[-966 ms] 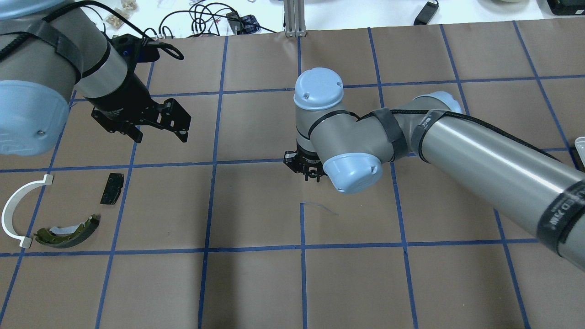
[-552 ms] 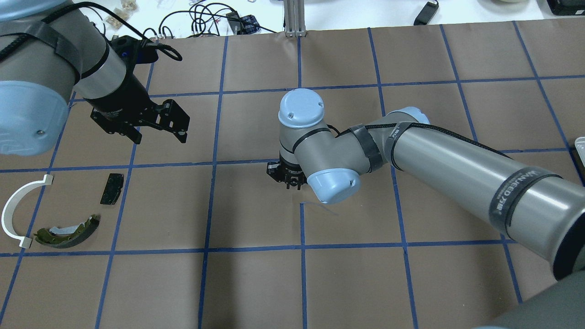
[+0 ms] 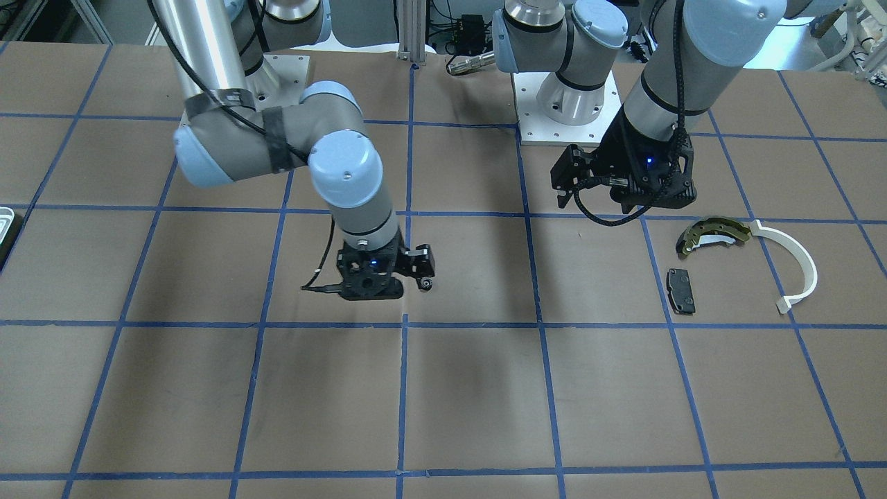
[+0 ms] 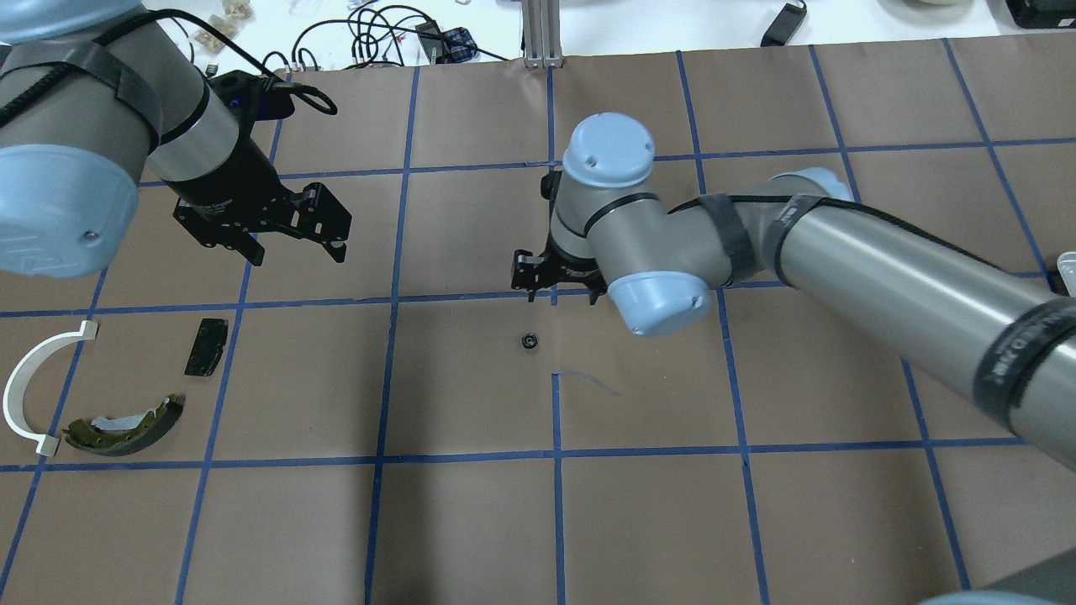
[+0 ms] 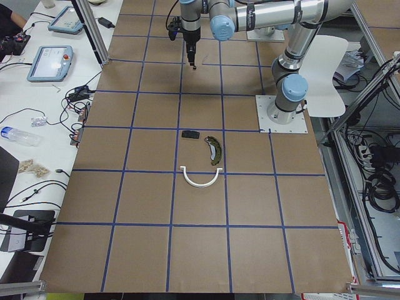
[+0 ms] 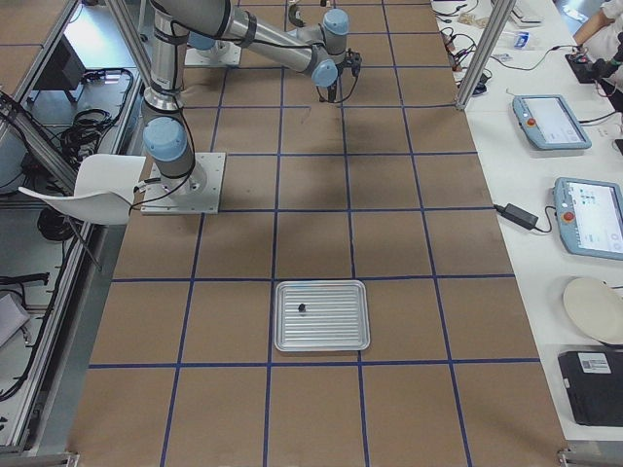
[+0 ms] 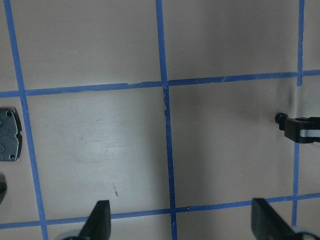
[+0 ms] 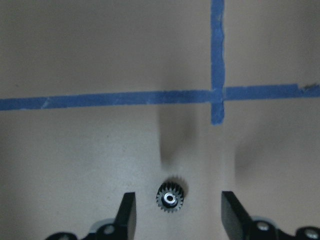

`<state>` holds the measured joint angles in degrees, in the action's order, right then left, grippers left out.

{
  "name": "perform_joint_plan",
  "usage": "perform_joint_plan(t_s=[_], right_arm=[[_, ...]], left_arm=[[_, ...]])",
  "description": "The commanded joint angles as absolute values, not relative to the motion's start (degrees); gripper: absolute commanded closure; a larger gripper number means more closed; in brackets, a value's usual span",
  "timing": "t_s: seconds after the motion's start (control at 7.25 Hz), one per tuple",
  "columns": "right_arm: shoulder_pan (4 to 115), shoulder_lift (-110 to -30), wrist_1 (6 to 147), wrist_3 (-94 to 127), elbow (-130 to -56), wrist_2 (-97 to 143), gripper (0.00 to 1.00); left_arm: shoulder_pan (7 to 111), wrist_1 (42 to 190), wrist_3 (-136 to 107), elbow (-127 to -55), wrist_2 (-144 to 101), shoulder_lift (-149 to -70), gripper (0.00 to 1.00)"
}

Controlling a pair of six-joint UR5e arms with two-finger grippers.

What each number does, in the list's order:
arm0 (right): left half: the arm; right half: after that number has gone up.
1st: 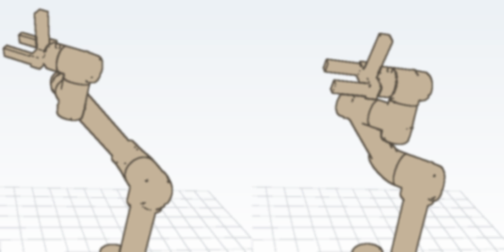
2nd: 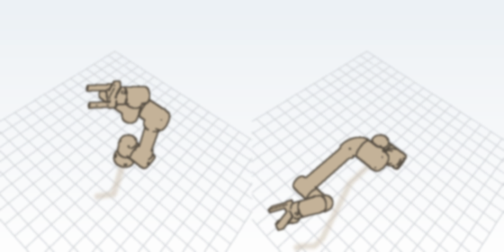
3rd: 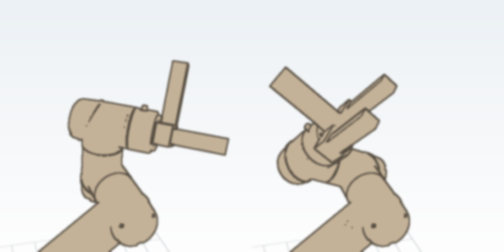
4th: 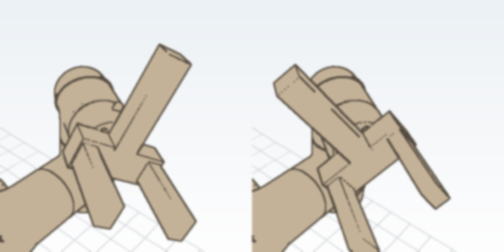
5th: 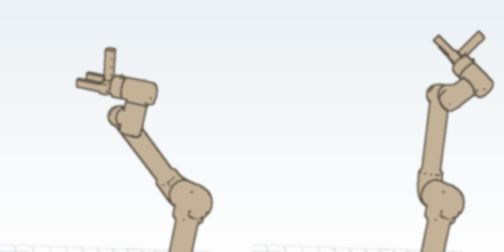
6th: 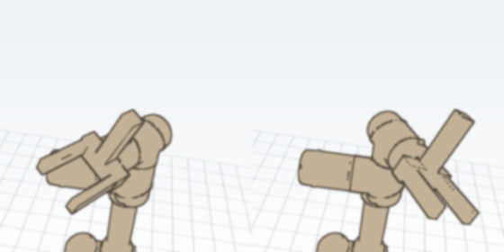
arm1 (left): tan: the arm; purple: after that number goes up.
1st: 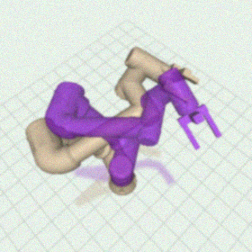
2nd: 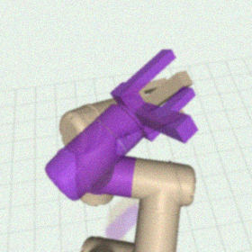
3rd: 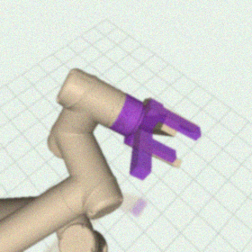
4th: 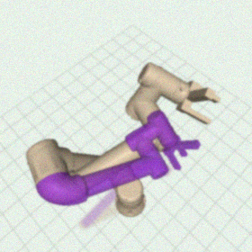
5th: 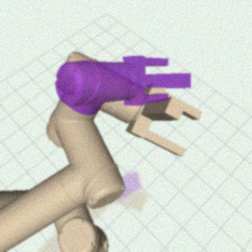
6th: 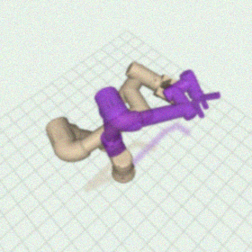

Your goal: Place bearing gear from tray to pile

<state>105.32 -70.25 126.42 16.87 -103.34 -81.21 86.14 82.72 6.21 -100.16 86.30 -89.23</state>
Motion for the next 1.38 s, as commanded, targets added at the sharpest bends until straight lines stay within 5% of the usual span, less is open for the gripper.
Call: perform_joint_plan(t_s=[0.0,0.55,1.24], right_arm=[[88.0,-81.9,108.0,-1.8,-105.5,-87.6,0.0],[52.0,-84.8,107.4,-34.3,-106.0,-88.9,0.0],[34.4,-66.0,132.3,-57.1,-106.0,-92.8,0.0]], left_arm=[[87.6,81.6,4.1,-100.0,86.0,-92.2,0.03],[100.6,69.0,-1.8,-100.0,86.2,-103.7,0.0],[107.1,62.1,-1.8,-100.0,86.2,-113.5,0.0]])
